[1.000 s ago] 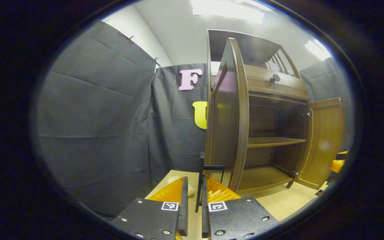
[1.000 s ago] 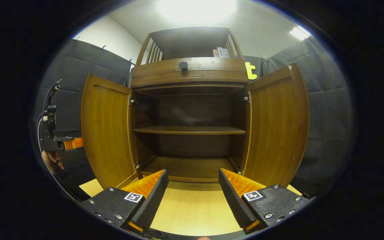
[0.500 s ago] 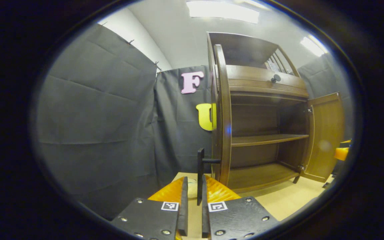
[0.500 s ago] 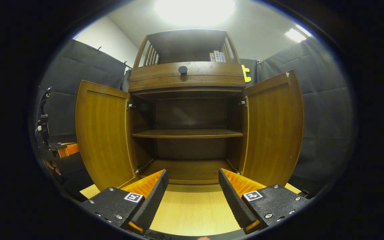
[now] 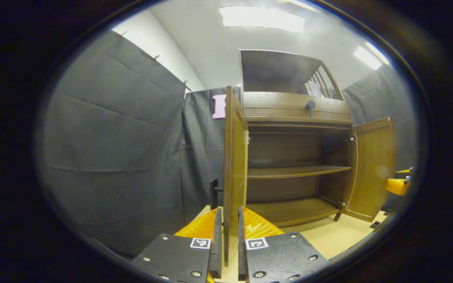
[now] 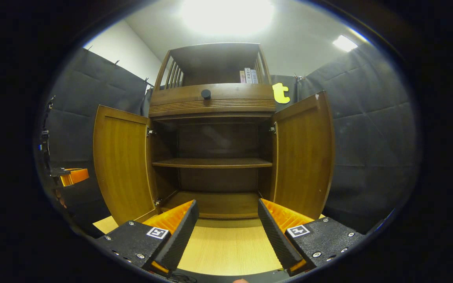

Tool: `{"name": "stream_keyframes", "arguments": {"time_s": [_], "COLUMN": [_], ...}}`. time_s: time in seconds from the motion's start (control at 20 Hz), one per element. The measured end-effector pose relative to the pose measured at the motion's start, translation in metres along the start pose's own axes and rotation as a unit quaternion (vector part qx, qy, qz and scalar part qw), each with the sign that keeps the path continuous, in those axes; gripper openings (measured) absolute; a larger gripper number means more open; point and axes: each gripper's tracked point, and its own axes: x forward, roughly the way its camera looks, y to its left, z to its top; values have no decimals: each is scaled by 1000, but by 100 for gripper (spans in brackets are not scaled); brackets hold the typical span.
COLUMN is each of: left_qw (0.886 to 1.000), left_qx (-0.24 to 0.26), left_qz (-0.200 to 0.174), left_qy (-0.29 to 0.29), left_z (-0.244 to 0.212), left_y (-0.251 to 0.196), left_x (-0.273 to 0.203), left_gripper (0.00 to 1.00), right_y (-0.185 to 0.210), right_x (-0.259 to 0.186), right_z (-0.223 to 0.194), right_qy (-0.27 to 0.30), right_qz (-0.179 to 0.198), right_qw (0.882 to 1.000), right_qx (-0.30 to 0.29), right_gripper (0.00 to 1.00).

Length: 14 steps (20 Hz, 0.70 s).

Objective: Open the right door of the double-door shoe cabinet with the right hand, and open the left door with the left hand.

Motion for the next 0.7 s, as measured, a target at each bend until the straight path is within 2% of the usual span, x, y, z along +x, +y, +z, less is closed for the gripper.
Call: {"name": "stream_keyframes", "arguments": {"time_s": [0.1, 0.2, 0.35, 0.4, 0.45, 0.7], "left_qw": [1000, 1000, 1000, 1000, 1000, 1000], "left_qx": [2, 6, 13, 14, 16, 16], "left_qz": [-3, -3, -2, -1, -2, -4], "left_qy": [-1, -3, -9, -13, -14, -19], "left_z": [3, 7, 11, 11, 12, 10], "left_y": [-15, -30, -49, -54, -61, -86], "left_x": [-20, -37, -64, -74, -81, -107], "left_gripper": [20, 14, 20, 20, 19, 15], "right_y": [-9, -20, -31, -35, -38, -50], "right_x": [-12, -26, -45, -49, -53, -71], "right_z": [1, -3, -2, -1, -1, -2], "right_qy": [-5, -4, -8, -8, -9, -8], "right_qz": [0, -3, -3, -4, -4, -8], "right_qw": [1000, 1000, 1000, 1000, 1000, 1000], "right_qx": [6, 10, 19, 19, 20, 28], "right_gripper": [94, 91, 93, 91, 93, 93]}}
